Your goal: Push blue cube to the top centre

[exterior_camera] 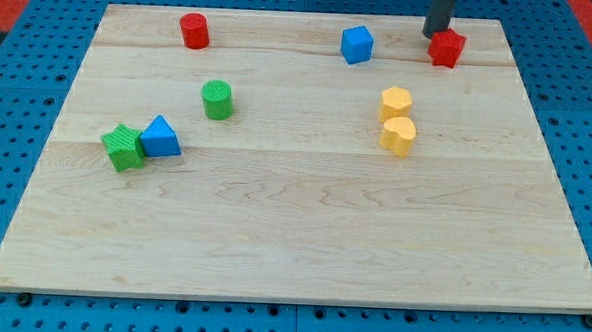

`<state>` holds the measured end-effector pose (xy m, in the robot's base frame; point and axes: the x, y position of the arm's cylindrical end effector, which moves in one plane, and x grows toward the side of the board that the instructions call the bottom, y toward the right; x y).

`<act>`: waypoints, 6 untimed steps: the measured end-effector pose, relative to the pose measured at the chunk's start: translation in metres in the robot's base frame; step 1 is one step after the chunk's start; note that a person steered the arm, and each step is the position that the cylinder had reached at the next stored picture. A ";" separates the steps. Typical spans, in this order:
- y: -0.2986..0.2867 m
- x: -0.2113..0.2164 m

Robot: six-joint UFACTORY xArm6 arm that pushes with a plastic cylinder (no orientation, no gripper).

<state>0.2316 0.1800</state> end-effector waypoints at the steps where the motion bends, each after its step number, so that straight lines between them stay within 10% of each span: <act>1: -0.015 0.017; 6: -0.091 0.026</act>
